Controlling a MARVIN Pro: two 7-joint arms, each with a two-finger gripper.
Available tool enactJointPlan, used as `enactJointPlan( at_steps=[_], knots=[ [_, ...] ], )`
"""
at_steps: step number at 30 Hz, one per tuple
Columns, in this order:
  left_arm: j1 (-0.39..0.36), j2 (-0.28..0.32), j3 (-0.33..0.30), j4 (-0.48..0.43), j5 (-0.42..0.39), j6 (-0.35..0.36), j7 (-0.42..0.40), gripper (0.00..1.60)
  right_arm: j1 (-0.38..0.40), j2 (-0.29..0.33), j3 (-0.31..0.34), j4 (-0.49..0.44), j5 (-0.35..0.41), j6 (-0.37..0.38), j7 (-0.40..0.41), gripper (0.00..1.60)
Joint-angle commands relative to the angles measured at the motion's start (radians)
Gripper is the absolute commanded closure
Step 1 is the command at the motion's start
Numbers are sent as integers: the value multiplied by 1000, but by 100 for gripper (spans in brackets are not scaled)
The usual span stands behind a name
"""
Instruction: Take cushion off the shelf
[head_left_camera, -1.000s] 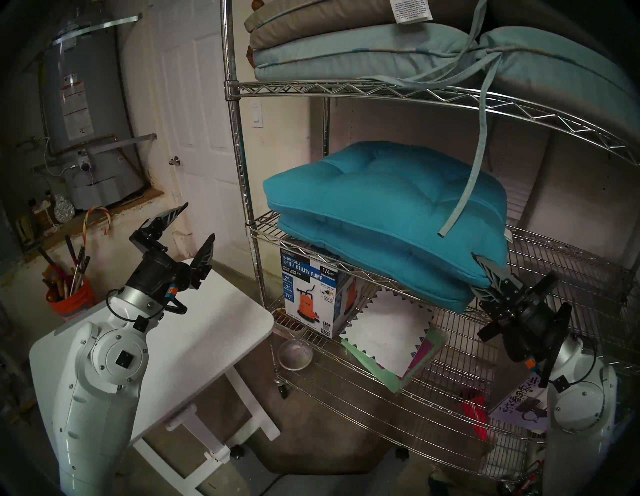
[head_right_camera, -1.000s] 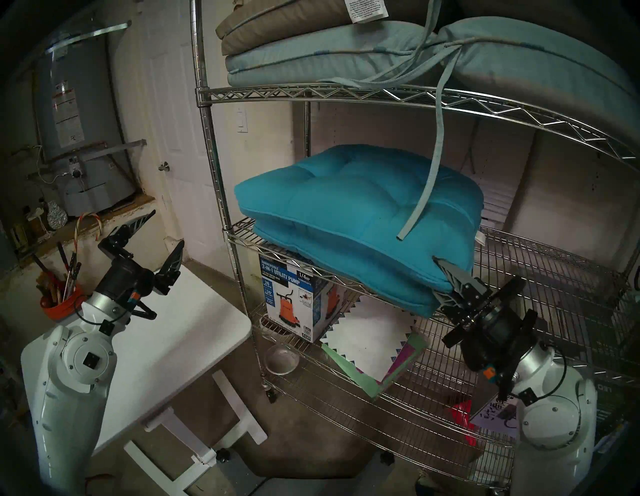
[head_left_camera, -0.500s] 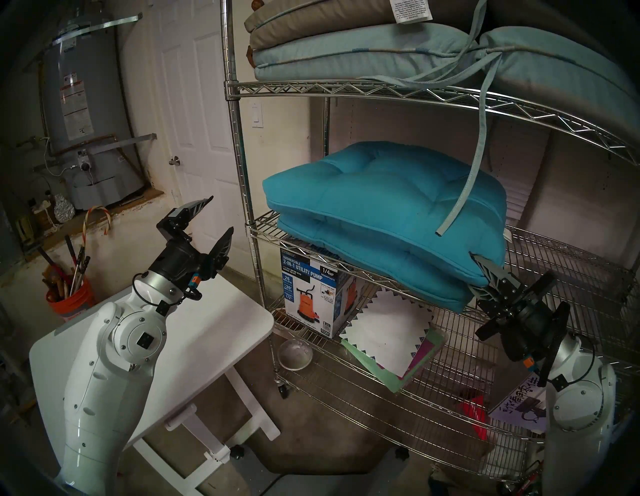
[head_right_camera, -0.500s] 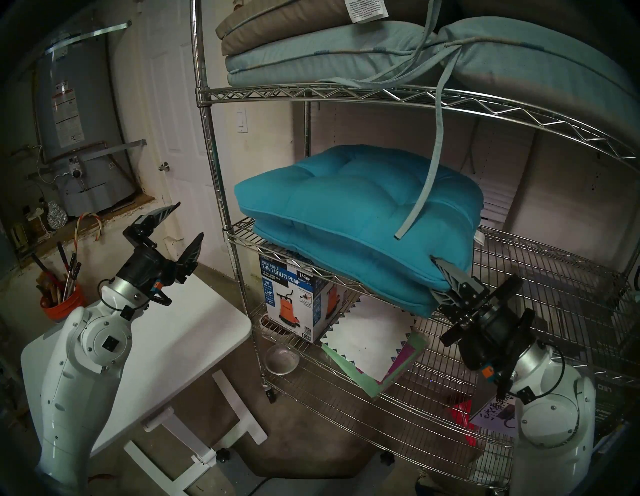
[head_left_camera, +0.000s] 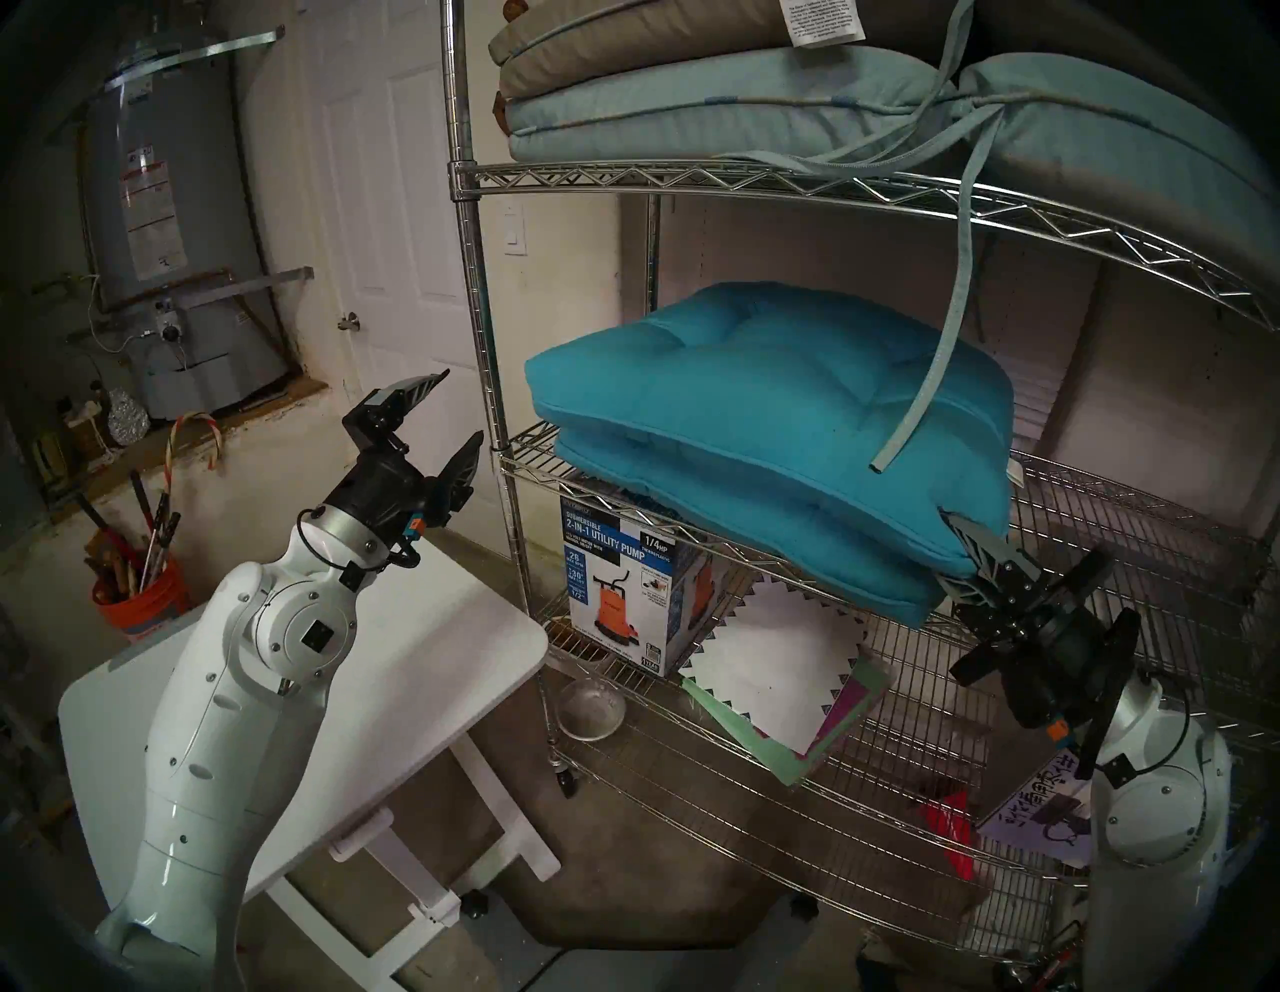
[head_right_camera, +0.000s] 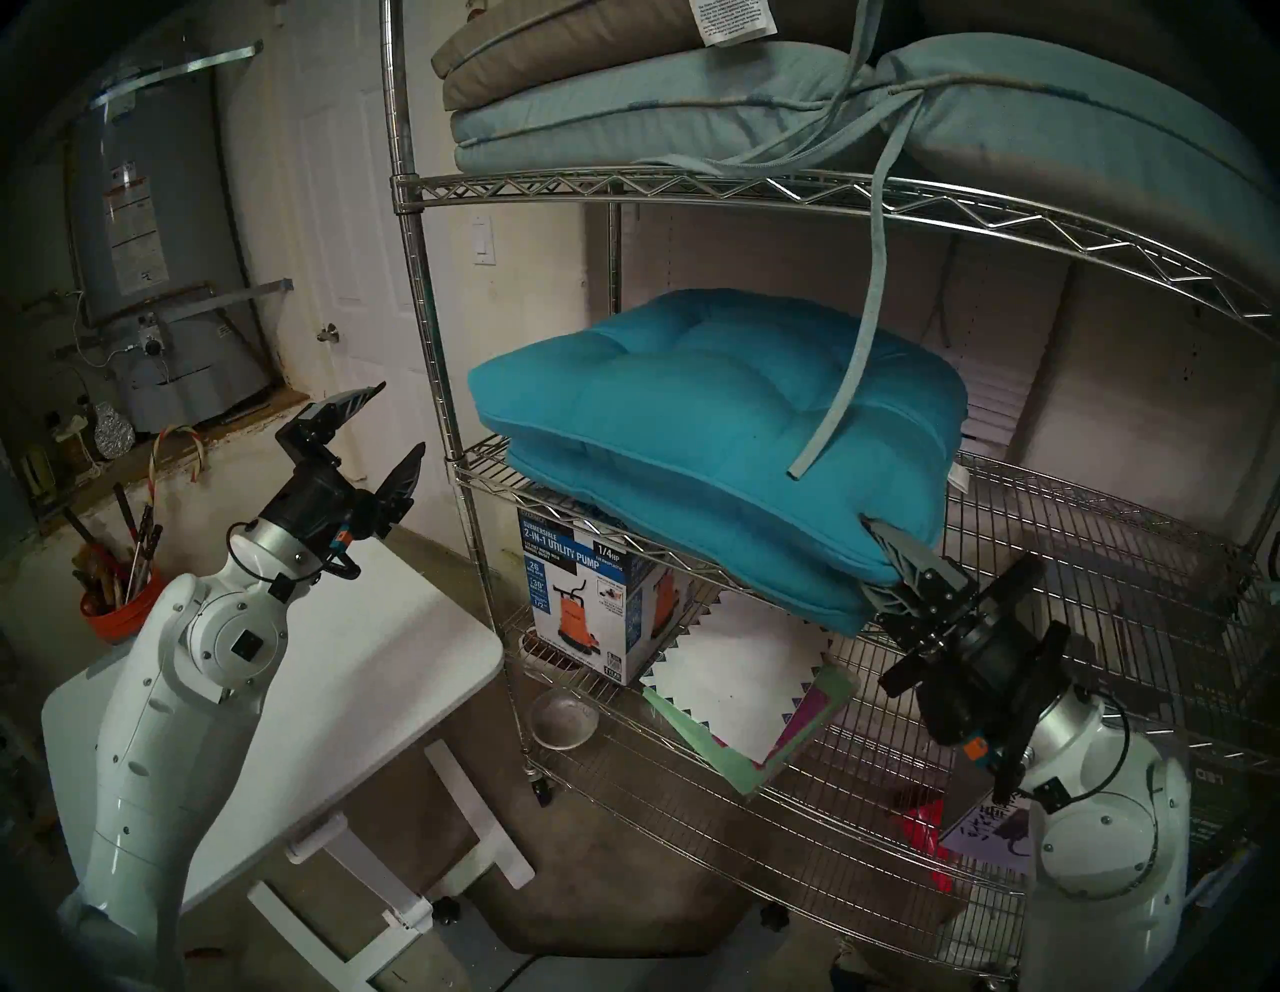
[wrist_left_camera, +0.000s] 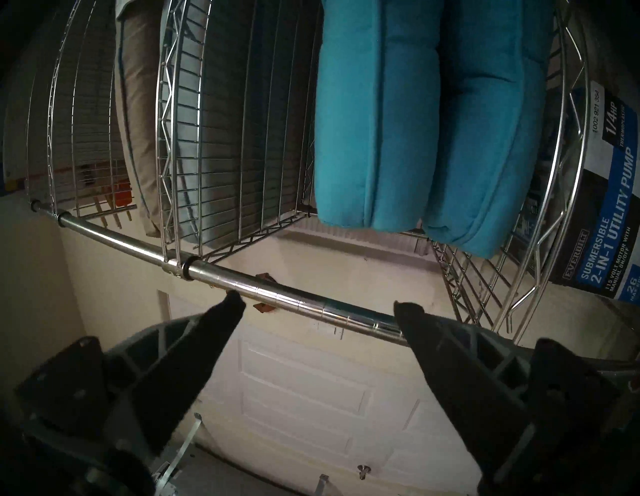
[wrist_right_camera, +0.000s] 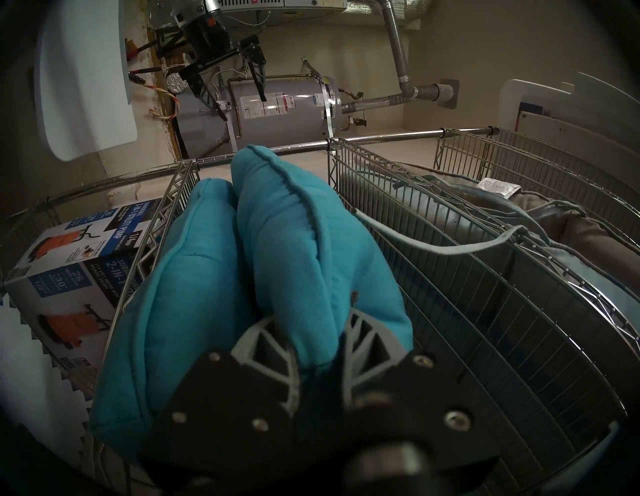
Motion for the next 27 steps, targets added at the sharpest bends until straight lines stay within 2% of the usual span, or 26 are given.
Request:
enactJointPlan(
  at_steps=[1,16,27],
  knots=[
    [-117,-8,33,21,7,0,-6,0,-10,-13,-7,-31,9,-16,-14,160],
    [-224,-58,126,85,29,40,-19,0,-12,-17,-11,-32,14,-25,-24,160],
    [-268,-84,161,127,33,64,-29,0,-10,-15,-9,-29,21,-35,-30,160]
  ],
)
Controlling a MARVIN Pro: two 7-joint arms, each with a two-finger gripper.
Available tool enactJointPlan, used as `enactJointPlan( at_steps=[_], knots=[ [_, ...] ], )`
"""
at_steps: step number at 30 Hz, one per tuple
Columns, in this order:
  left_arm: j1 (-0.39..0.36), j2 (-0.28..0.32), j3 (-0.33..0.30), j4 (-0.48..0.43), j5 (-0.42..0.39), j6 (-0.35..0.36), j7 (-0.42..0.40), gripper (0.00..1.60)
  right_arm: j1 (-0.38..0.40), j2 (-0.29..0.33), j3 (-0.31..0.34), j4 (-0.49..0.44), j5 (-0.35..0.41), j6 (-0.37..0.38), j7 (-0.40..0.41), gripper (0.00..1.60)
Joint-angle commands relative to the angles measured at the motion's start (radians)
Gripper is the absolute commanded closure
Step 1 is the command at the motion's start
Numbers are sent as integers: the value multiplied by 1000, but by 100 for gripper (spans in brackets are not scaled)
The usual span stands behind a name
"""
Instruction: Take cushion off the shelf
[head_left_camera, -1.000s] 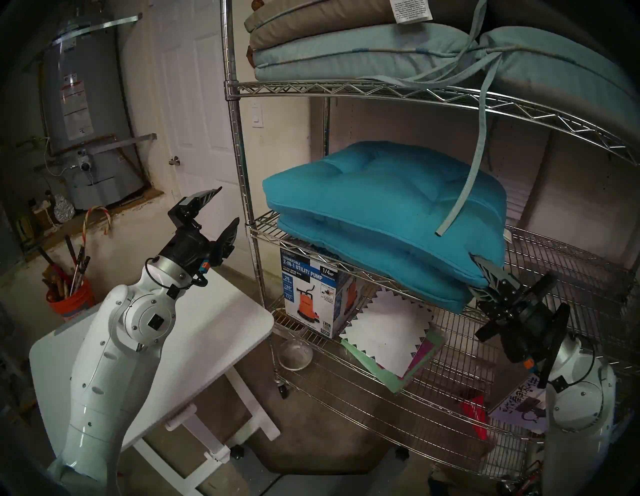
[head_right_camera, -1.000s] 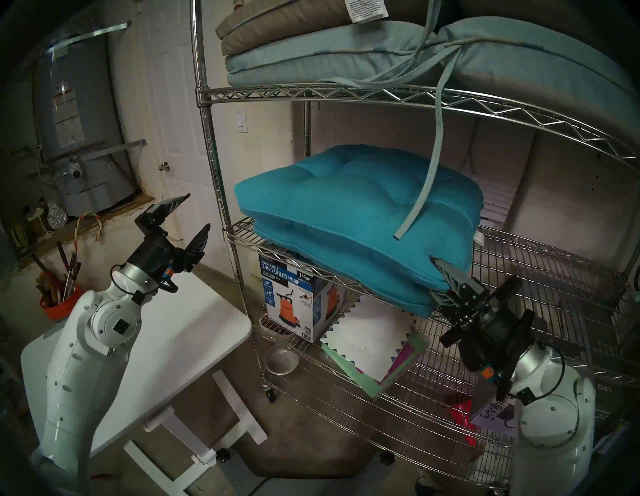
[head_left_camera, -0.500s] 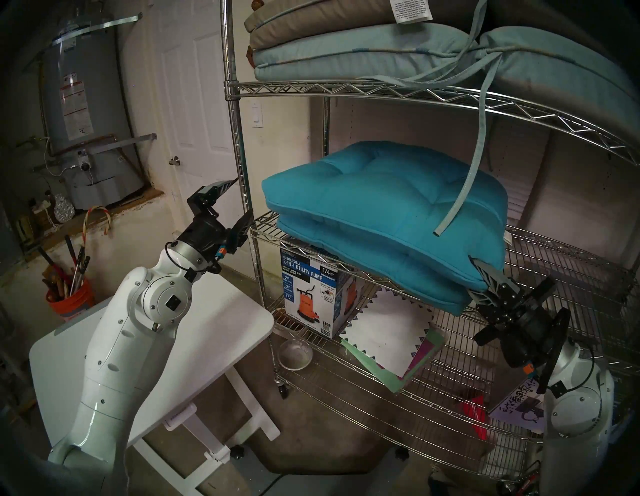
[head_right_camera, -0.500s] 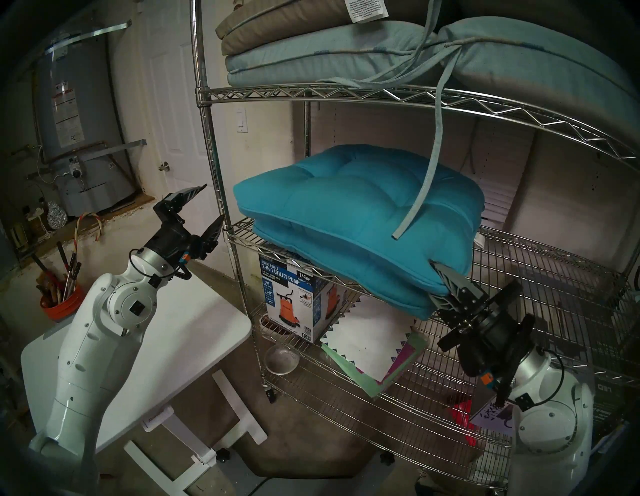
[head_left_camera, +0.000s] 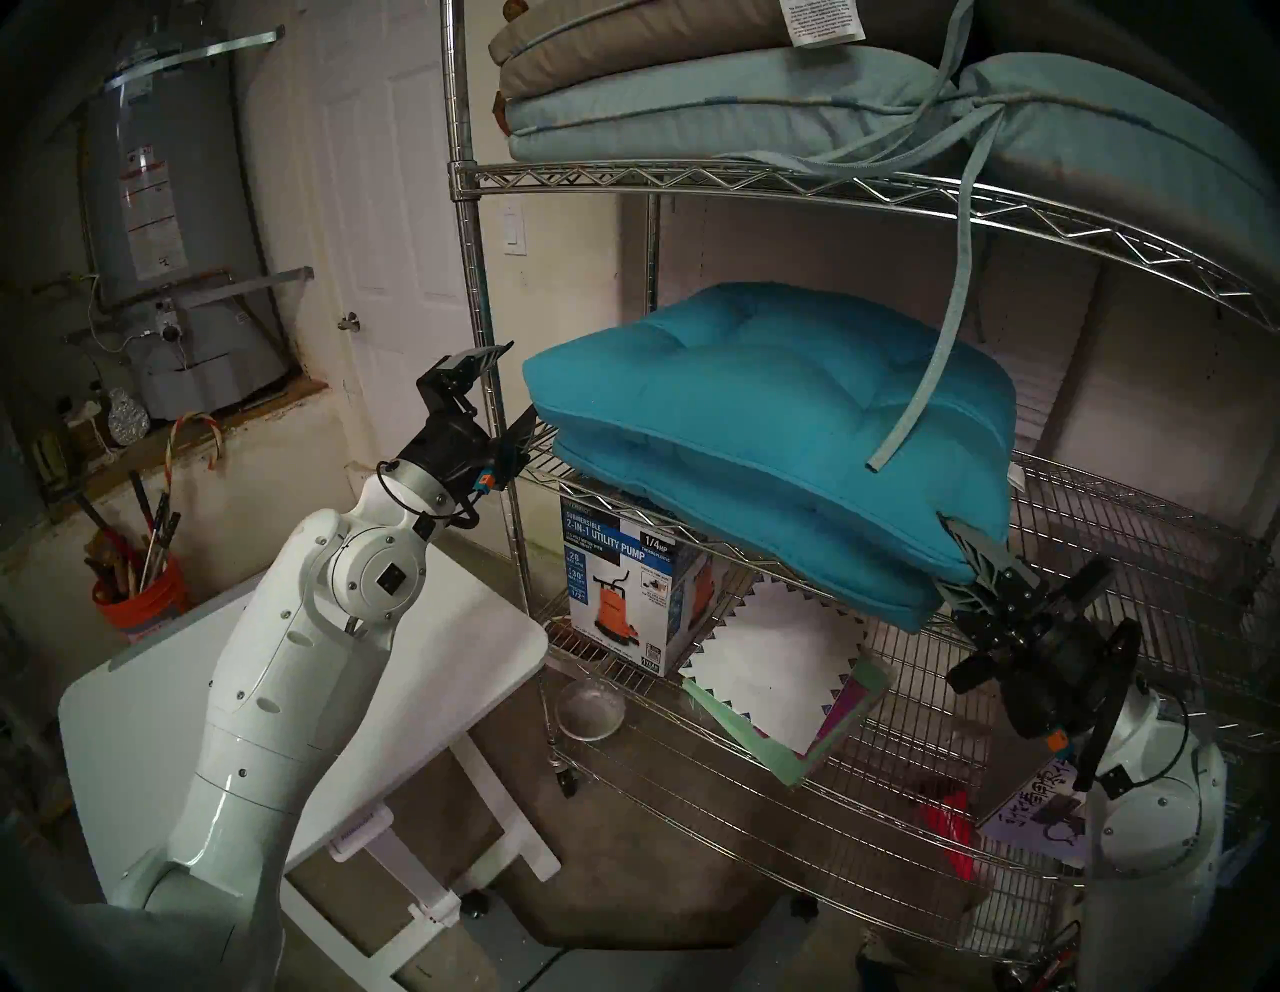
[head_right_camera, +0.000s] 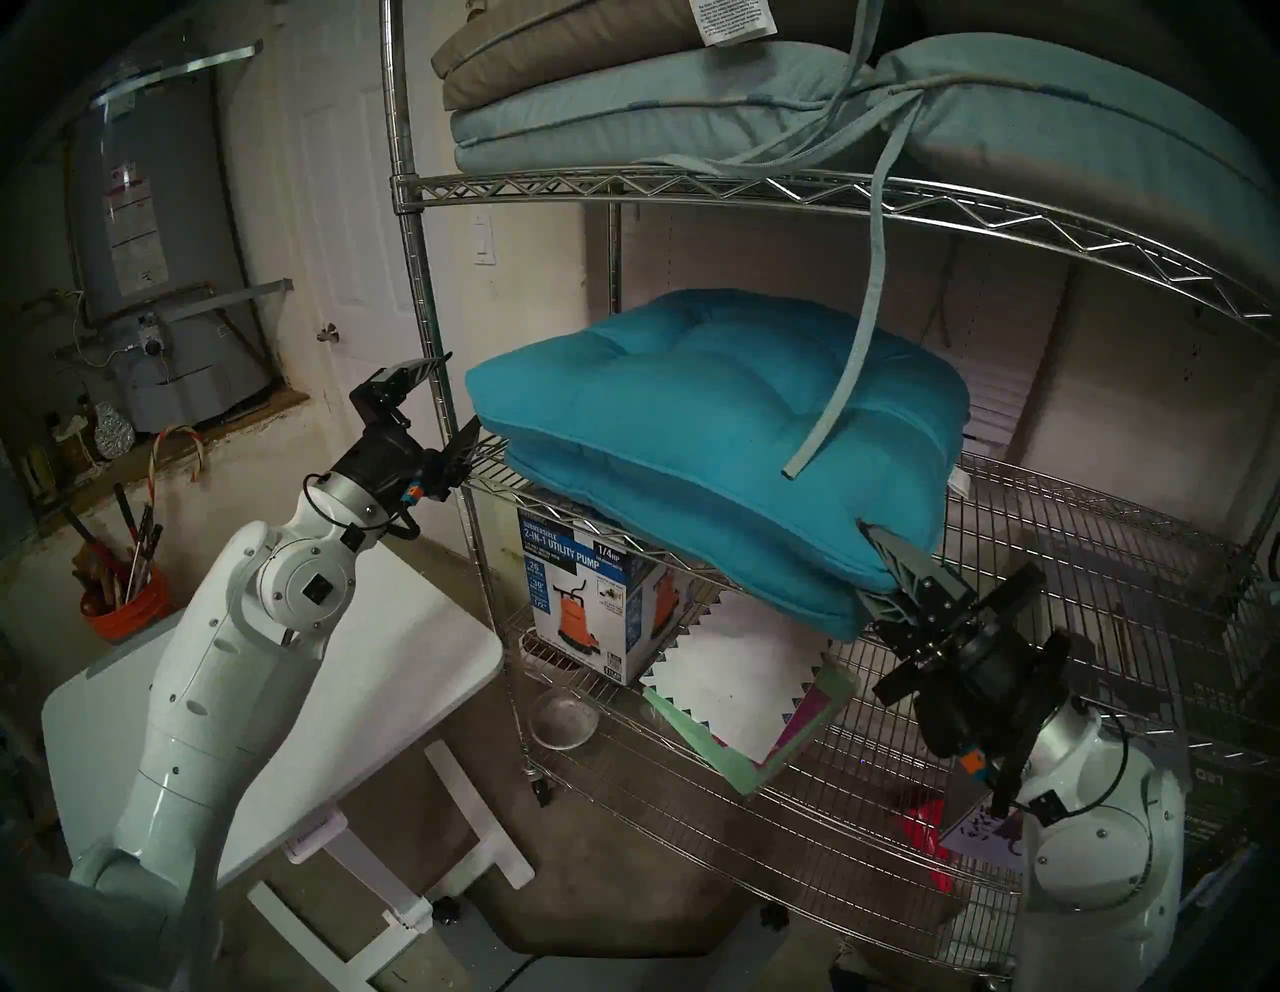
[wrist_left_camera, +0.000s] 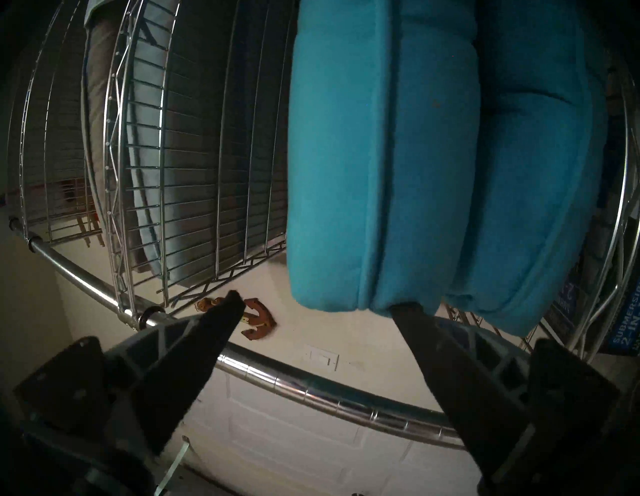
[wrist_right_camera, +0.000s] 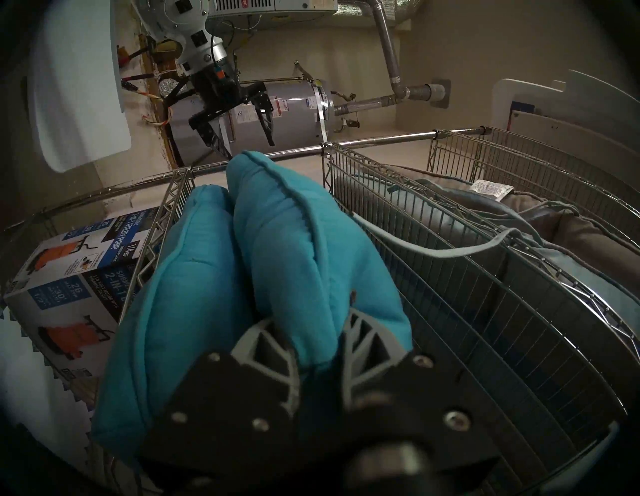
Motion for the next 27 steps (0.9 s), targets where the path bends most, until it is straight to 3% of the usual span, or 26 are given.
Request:
enactJointPlan(
  at_steps=[1,18,27],
  knots=[
    [-57,-23,7,7,-6,13,-5,0,5,4,0,-24,20,-21,-14,160],
    [-89,-24,57,73,2,12,-20,0,-4,0,1,-27,30,-39,-16,160],
    [-135,-19,99,99,2,-46,-42,0,-11,-6,-3,-22,29,-46,-16,160]
  ],
)
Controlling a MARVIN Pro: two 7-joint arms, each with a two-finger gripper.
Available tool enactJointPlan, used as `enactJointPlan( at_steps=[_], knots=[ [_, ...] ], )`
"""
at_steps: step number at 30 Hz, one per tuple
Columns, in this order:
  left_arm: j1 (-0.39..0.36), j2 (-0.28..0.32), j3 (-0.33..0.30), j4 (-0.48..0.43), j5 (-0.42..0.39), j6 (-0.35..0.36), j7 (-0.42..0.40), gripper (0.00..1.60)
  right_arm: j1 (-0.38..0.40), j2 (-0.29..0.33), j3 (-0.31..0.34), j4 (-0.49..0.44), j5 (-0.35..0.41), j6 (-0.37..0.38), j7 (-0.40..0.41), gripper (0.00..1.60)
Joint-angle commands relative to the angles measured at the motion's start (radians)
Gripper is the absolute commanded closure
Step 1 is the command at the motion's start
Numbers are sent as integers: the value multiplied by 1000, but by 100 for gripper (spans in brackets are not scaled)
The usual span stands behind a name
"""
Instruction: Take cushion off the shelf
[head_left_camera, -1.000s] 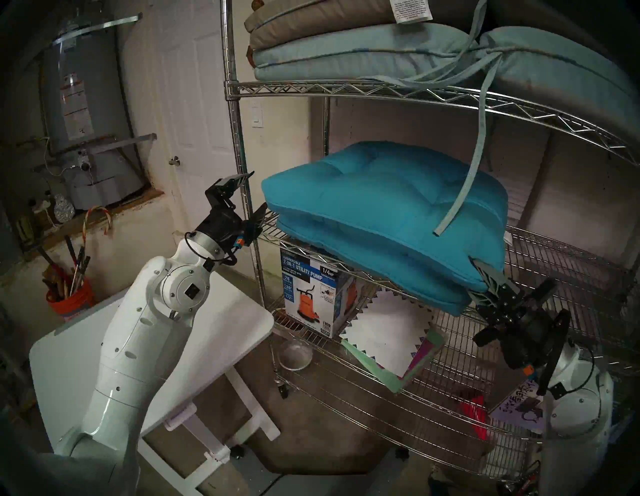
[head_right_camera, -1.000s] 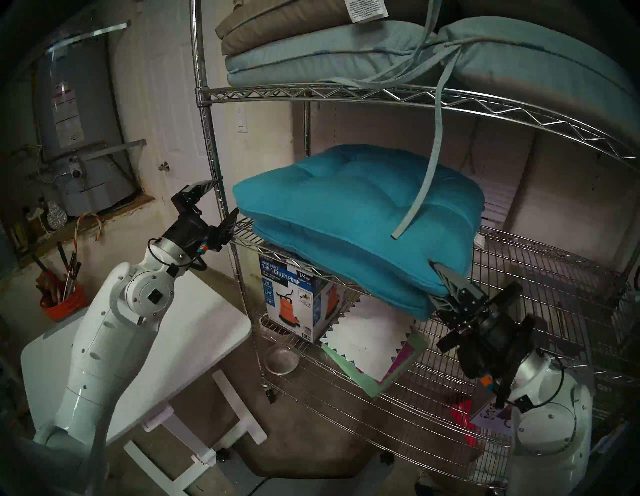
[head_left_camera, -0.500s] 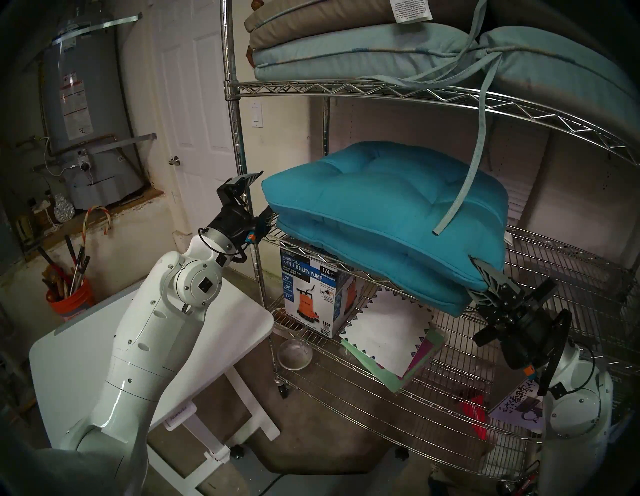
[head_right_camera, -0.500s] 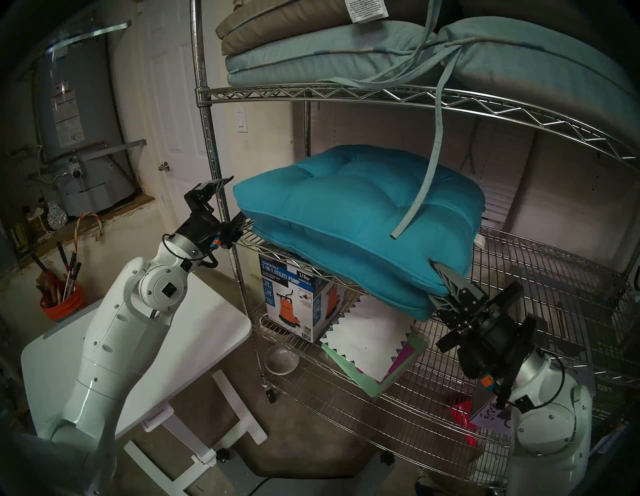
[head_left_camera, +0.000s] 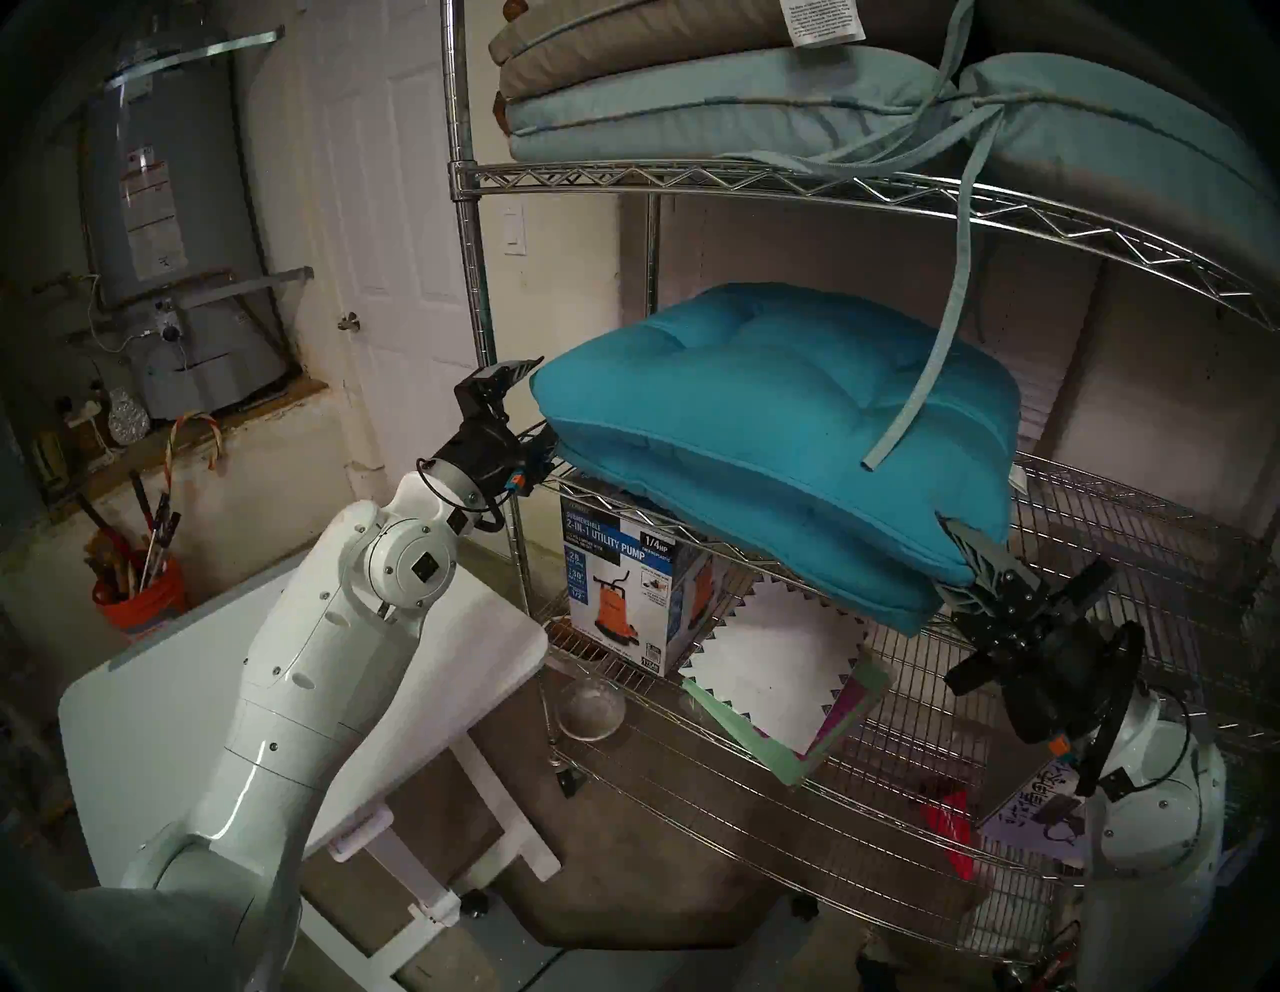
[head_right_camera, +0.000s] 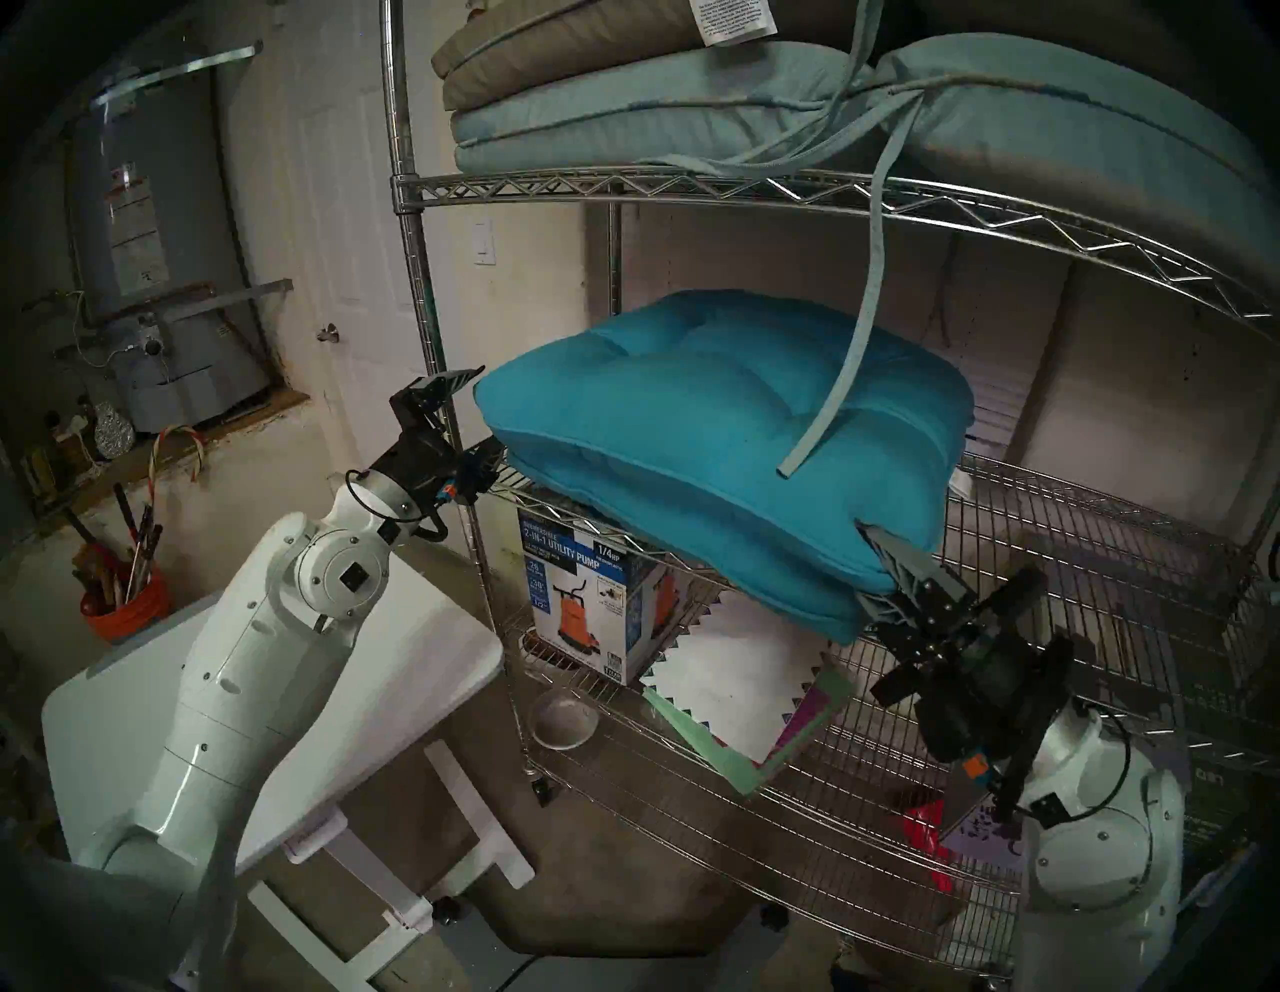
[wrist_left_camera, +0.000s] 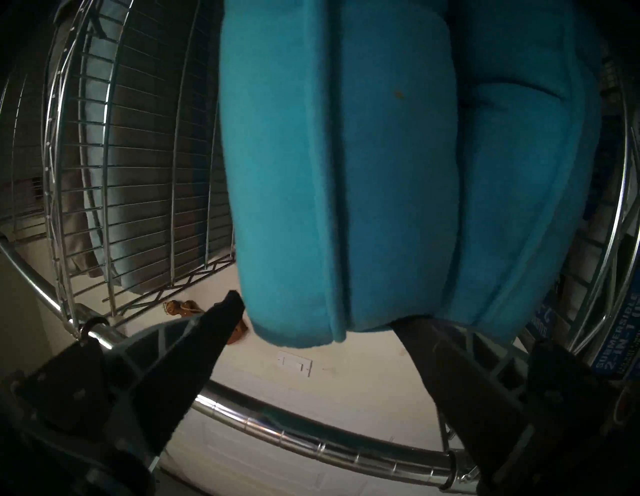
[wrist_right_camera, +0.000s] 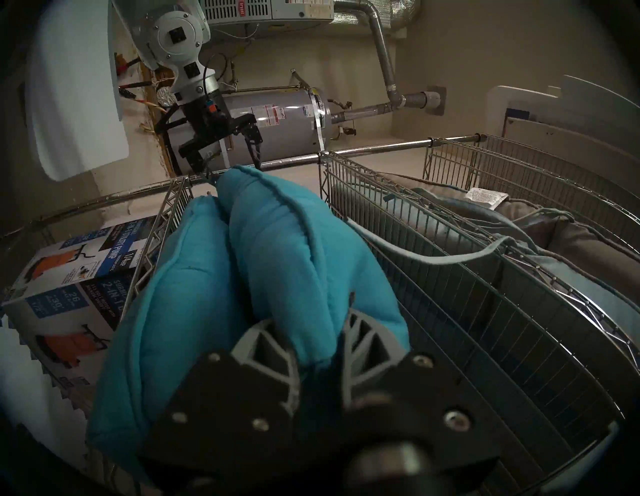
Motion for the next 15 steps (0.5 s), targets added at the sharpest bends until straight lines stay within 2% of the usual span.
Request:
enactJointPlan(
  at_steps=[1,11,12,15],
  knots=[
    [-58,0,24,-7,5,-41,-7,0,-7,-6,-2,-21,16,-20,-15,160],
    [-87,-1,53,12,-7,-110,-18,0,-4,-5,-8,-11,12,-29,-18,160],
    [-84,-2,53,11,-5,-114,-9,160,-3,-5,-8,-10,12,-29,-18,160],
    [-75,1,49,10,-7,-142,17,160,-1,-2,-11,-8,13,-30,-17,160]
  ],
)
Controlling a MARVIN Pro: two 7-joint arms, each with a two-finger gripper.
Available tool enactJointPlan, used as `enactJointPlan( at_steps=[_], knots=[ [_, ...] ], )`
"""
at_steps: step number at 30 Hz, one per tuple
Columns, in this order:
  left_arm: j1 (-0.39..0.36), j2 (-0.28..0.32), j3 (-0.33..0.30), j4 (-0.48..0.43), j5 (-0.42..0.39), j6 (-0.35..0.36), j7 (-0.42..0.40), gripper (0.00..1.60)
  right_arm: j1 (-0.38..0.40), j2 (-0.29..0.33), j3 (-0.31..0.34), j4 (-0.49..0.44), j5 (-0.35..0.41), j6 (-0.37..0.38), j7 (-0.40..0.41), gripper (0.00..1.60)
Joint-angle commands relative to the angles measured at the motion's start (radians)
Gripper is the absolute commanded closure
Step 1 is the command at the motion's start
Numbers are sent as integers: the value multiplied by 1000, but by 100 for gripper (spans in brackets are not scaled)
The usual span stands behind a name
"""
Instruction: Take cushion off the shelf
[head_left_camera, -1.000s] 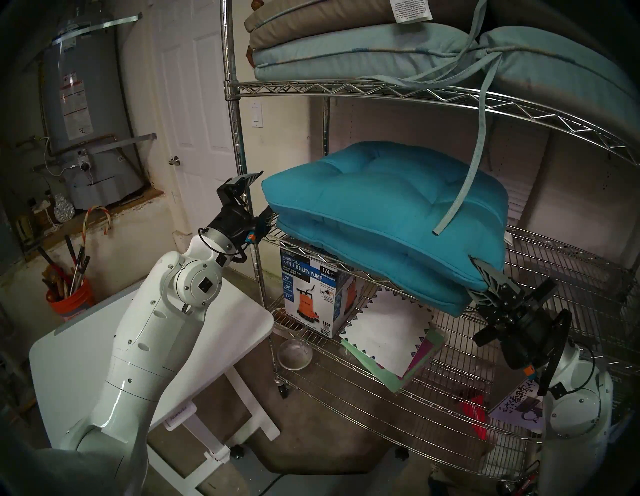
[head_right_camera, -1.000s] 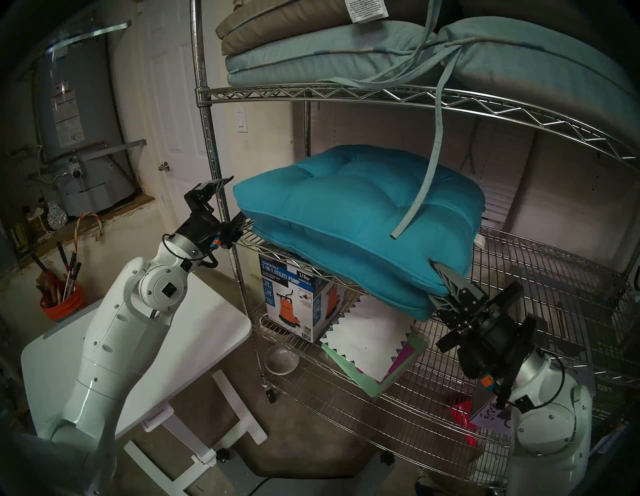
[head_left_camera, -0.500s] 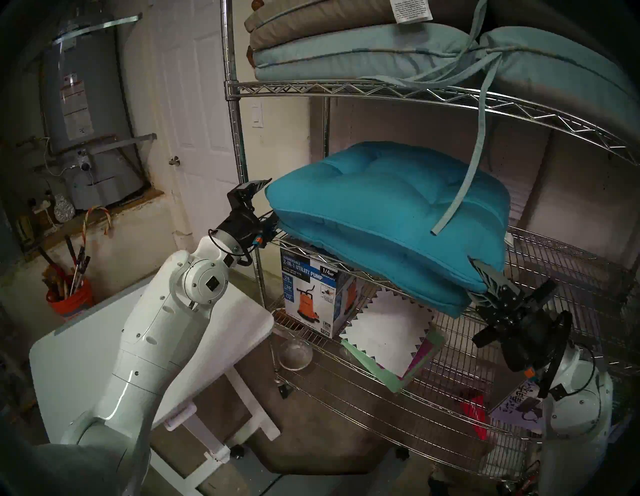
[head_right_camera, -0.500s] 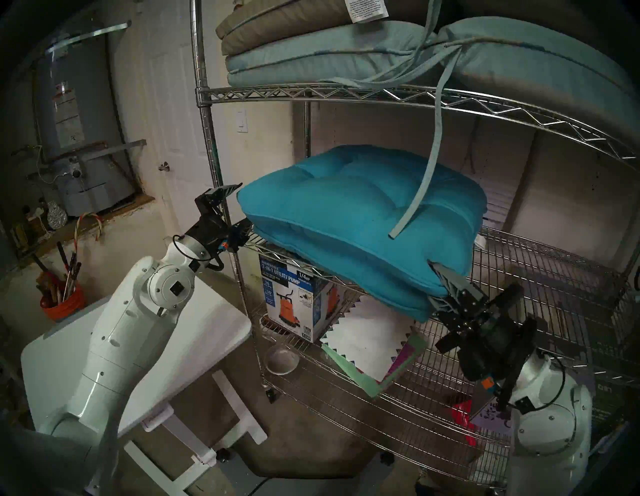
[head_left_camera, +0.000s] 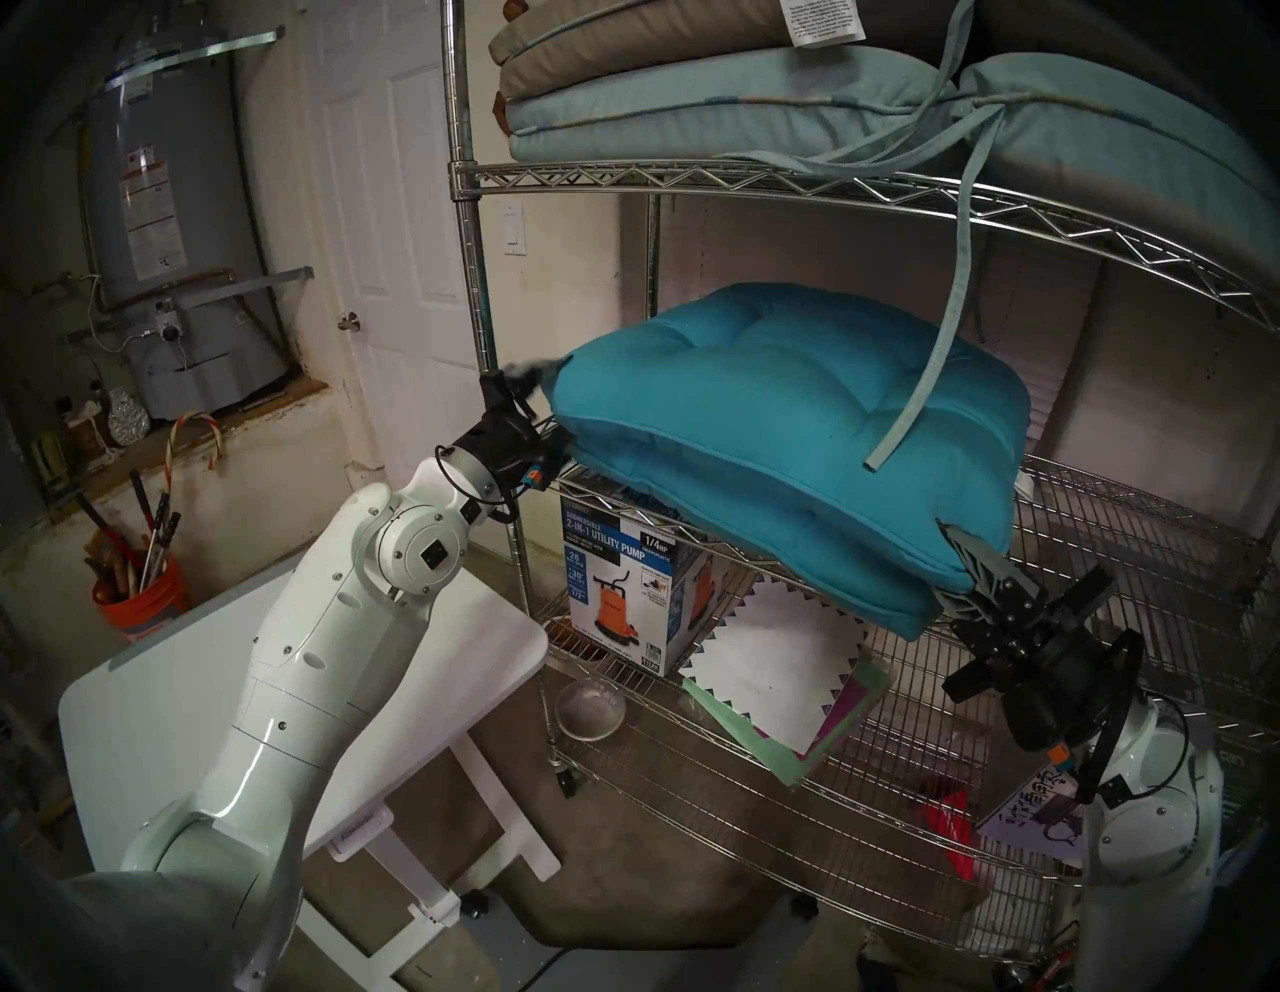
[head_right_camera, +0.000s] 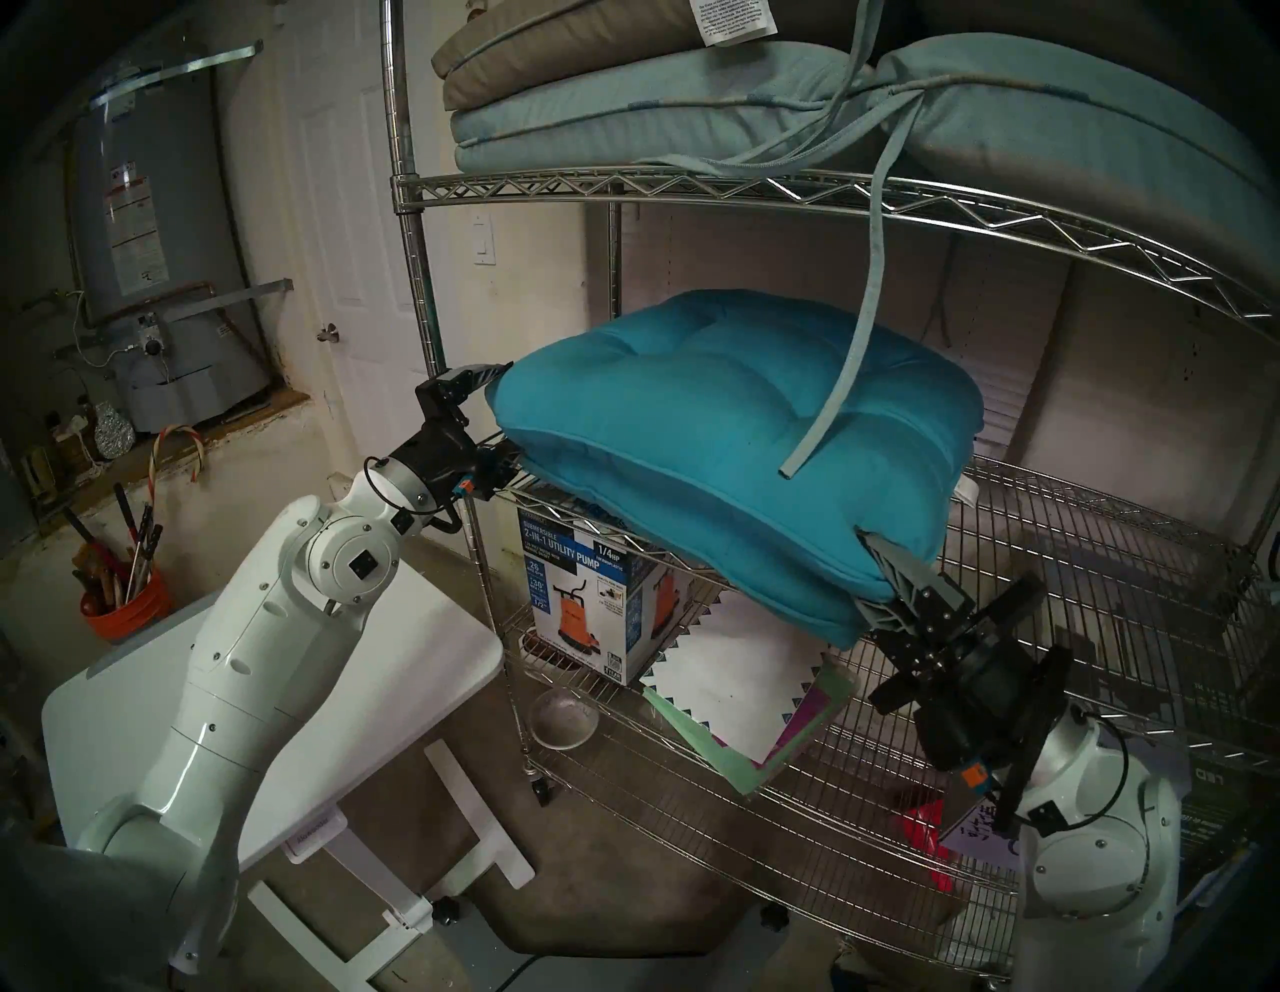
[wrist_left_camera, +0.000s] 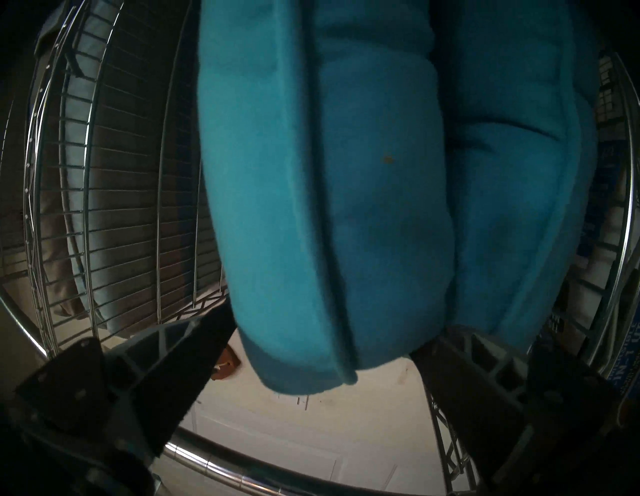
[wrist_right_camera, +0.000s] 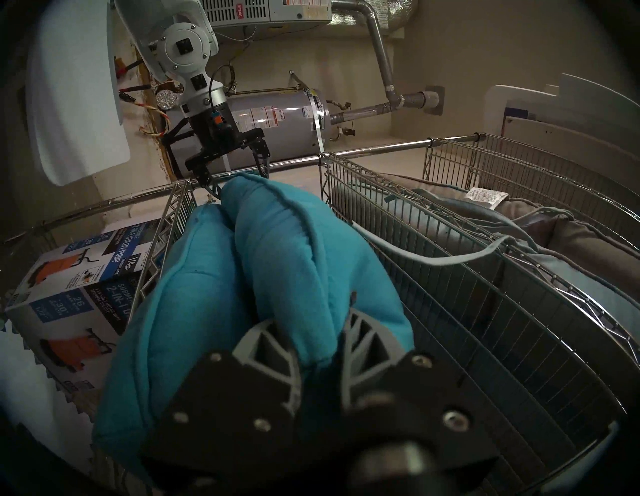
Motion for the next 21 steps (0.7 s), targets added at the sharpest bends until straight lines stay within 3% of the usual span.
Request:
enactJointPlan(
  at_steps=[1,8,14,21],
  knots=[
    [-9,-4,2,-18,-15,-71,58,160,13,8,-11,-12,10,-15,-7,160],
    [22,13,-18,-50,-34,-73,69,160,49,20,-32,13,2,-2,-1,160],
    [43,12,-46,-74,-42,-58,89,160,137,27,-50,62,-10,37,-10,160],
    [33,11,-62,-72,-45,-57,95,160,207,98,-56,94,-10,115,-65,160]
  ],
)
